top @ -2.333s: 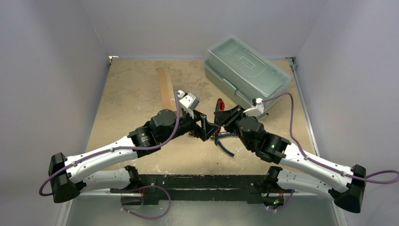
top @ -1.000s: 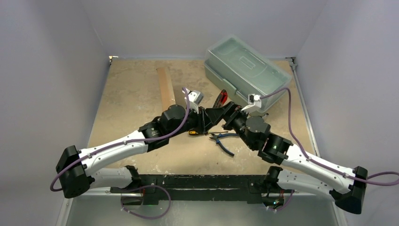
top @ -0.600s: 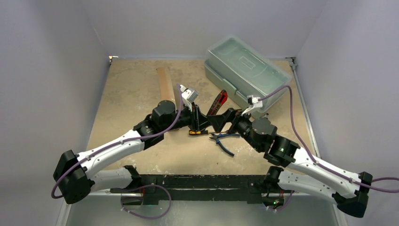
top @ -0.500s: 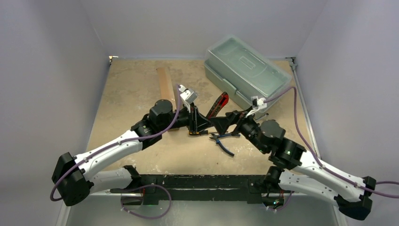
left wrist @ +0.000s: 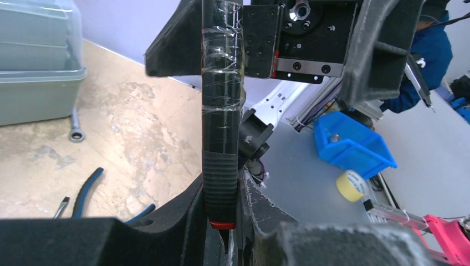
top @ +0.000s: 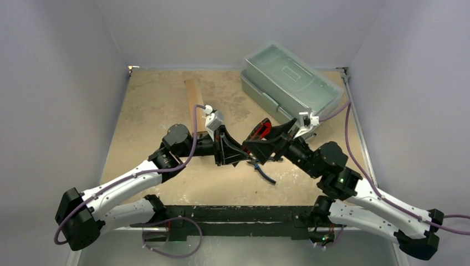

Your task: Unpack the express box

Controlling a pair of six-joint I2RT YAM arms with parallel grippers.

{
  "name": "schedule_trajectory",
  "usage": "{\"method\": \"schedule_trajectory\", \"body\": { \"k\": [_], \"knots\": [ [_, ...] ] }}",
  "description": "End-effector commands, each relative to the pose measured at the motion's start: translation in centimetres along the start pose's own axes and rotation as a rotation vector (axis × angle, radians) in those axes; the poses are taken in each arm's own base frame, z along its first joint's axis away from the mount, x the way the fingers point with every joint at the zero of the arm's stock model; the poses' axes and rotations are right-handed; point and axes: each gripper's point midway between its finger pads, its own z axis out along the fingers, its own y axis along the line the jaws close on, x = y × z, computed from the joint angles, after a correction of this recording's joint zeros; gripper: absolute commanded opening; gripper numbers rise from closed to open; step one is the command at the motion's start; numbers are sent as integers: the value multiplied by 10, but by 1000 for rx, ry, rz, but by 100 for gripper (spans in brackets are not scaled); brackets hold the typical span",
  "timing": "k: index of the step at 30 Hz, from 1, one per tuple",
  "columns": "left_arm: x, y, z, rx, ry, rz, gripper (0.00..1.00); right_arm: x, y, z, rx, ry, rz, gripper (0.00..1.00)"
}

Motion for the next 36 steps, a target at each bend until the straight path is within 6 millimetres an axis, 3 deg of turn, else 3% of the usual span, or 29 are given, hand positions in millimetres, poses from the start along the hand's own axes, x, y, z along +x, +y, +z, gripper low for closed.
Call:
{"method": "schedule_trajectory", "body": {
  "k": [1,10,14,22,24,27,28,33,36],
  "knots": [
    [-14,-21,1,112,-55,25,0,-12,31,4,-143,-20,-4,99],
    [-9,-29,-2,165,-62,2,0,-18,41,-6,-238,-119,67,96],
    [-10,-31,-1,180,-73,-18,0,-20,51,-1,-291,-131,107,80],
    [-10,-34,-3,198,-76,-22,0,-16,53,14,-303,-128,138,66],
    [-10,-34,-4,192,-76,-20,0,-11,53,16,-309,-112,136,51],
    [-7,-31,-4,169,-69,-19,0,-6,46,19,-274,-98,137,1],
    [-7,-28,-4,152,-66,-18,3,-6,42,19,-253,-99,136,0],
    [0,-14,-8,52,-30,-2,45,-3,6,15,-58,-96,79,0],
    [2,-11,-12,21,-18,11,49,-3,-5,9,-4,-92,65,0]
  ]
}}
